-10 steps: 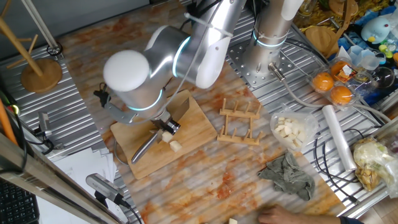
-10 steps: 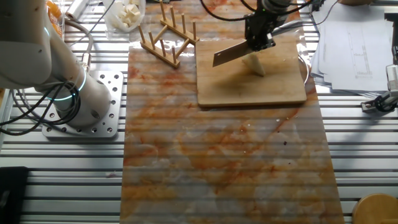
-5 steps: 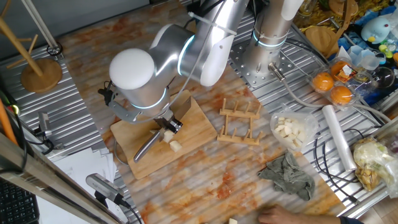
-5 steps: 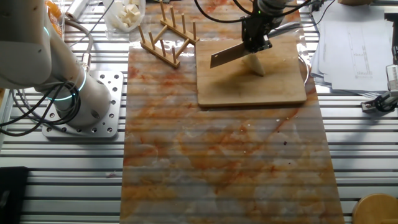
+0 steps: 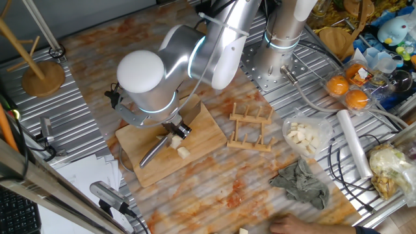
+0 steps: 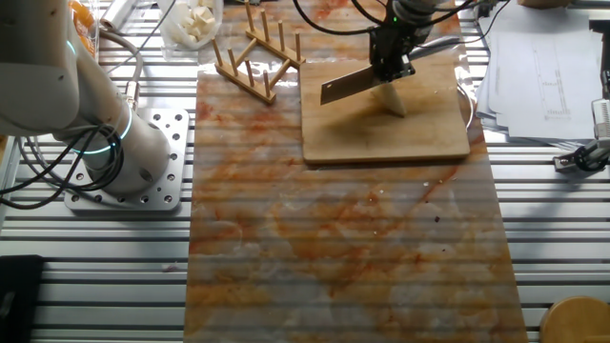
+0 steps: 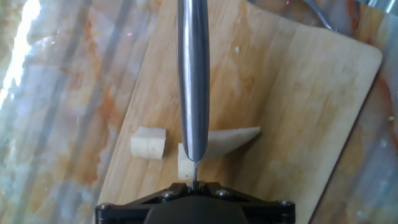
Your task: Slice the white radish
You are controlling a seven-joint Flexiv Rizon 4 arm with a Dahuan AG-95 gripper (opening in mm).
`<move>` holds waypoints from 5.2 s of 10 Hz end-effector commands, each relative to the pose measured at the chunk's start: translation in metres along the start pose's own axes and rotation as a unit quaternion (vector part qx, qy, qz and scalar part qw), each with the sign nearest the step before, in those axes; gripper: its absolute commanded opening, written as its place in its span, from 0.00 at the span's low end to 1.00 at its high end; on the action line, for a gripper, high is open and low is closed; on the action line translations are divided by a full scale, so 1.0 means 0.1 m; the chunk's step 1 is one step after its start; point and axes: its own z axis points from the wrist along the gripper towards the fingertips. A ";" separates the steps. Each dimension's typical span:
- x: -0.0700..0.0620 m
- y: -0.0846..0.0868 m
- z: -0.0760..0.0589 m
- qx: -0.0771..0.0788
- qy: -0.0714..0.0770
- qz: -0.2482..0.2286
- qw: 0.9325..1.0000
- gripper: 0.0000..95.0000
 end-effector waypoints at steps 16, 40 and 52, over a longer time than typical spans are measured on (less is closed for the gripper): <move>0.28 0.07 -0.13 -0.004 -0.002 -0.023 1.000 0.00; -0.27 0.13 -0.31 0.023 -0.010 0.010 1.000 0.00; -0.27 0.13 -0.31 0.025 -0.010 0.007 1.000 0.00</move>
